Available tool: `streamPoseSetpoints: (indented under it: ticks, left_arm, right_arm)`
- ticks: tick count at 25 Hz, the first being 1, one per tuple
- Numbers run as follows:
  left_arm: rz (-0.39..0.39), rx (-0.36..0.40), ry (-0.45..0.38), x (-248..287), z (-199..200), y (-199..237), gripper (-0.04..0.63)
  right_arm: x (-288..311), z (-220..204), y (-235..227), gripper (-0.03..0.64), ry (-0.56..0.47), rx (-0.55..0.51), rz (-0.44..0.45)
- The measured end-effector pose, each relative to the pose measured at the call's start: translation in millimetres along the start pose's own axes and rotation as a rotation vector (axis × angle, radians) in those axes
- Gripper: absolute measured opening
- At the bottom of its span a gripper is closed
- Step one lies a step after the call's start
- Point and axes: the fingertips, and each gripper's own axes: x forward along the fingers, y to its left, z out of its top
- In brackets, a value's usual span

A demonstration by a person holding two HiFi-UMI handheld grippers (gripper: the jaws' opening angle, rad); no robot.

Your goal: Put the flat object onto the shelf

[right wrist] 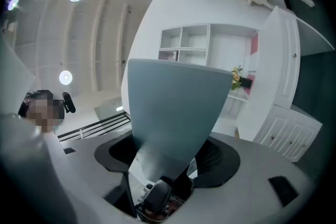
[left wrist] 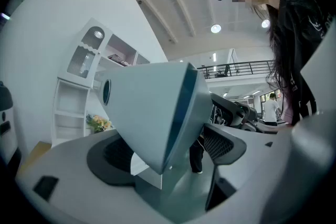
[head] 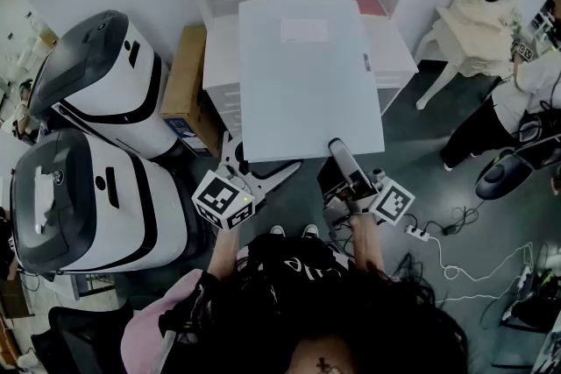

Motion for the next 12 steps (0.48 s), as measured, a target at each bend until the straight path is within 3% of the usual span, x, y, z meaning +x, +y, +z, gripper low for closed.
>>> streamPoseSetpoints:
  ticks: [12]
  left_arm:
    - [0.012,0.008,0.007,36.7,-4.0,4.6,0.408]
  right_arm:
    - [-0.1,32.9,-19.0,0.314,0.012,0.002,0.001]
